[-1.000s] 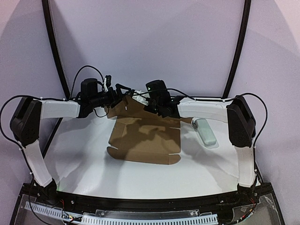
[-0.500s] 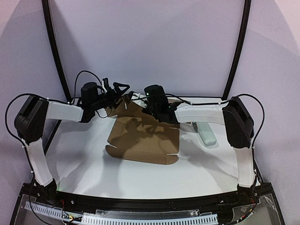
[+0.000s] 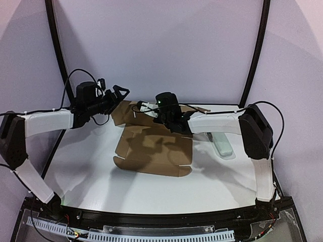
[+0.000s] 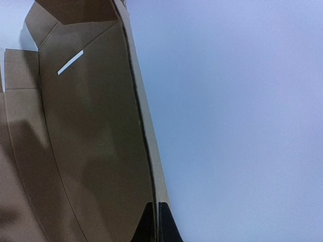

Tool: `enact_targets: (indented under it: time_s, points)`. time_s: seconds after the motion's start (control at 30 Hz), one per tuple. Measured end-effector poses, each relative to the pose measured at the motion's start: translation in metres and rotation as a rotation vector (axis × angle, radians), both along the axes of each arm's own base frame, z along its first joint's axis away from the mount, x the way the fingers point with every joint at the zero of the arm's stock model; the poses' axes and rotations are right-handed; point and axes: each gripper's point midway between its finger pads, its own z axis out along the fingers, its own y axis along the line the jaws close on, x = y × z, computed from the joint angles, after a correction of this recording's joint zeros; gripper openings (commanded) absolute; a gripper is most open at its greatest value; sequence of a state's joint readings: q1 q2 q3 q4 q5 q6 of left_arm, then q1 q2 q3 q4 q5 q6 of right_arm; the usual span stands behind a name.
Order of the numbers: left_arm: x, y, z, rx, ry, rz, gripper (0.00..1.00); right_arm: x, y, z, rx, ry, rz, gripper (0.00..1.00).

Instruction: Fold the paper box

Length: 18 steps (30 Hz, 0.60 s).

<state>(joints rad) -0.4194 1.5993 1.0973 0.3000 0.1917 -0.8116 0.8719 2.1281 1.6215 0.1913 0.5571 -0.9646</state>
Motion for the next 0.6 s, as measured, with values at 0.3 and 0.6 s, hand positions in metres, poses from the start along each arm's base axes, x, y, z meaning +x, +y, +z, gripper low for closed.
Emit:
enact_targets:
  time_s: [0.3, 0.6]
  points:
    - [-0.043, 0.045, -0.031, 0.252, 0.021, 0.077, 0.99, 0.000, -0.010, 0.017, 0.002, 0.068, 0.020, 0.00]
    - [-0.058, 0.033, -0.039, 0.339, -0.017, -0.058, 0.99, -0.033, -0.027, 0.094, 0.108, 0.102, 0.088, 0.00]
